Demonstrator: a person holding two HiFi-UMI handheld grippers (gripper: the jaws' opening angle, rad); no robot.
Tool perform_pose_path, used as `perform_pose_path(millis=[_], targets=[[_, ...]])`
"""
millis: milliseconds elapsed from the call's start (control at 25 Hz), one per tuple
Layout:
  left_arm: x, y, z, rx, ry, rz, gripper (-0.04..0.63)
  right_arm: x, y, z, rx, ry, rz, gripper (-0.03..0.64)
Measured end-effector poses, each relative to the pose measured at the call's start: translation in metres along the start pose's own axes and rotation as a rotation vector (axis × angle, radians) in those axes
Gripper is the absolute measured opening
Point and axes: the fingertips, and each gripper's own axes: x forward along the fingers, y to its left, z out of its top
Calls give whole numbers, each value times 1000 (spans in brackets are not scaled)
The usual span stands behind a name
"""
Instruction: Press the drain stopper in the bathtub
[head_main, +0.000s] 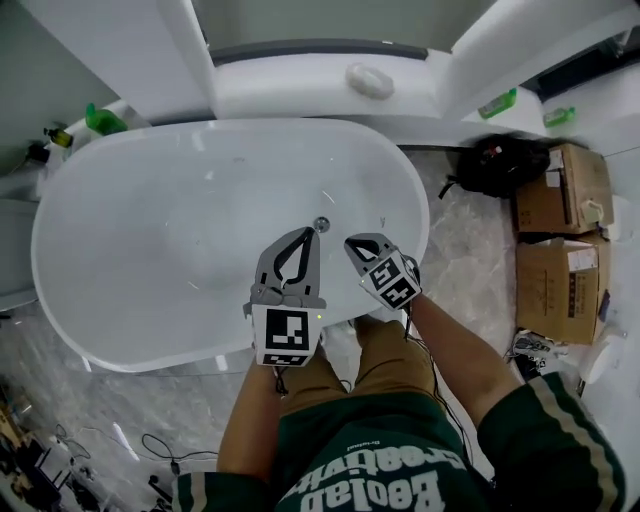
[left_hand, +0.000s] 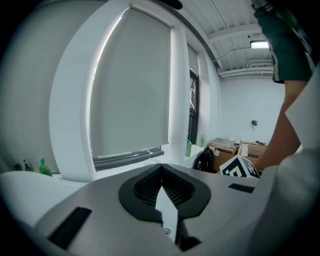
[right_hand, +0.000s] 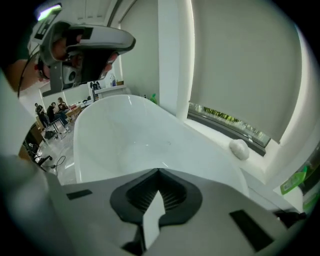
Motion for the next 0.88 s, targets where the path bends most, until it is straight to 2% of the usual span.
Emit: perform_pose_path(millis=[280,640,880], targets=[[-17,-14,43,22,-24,-28,3,-60,4,54,77,-142,23,15],[-28,-30,96,127,-64,-94,3,-167,14,122,-14,-314,34,15],[-48,-32,132,185,-108,-114,3,-242,15,162,-35,-440,-14,15]])
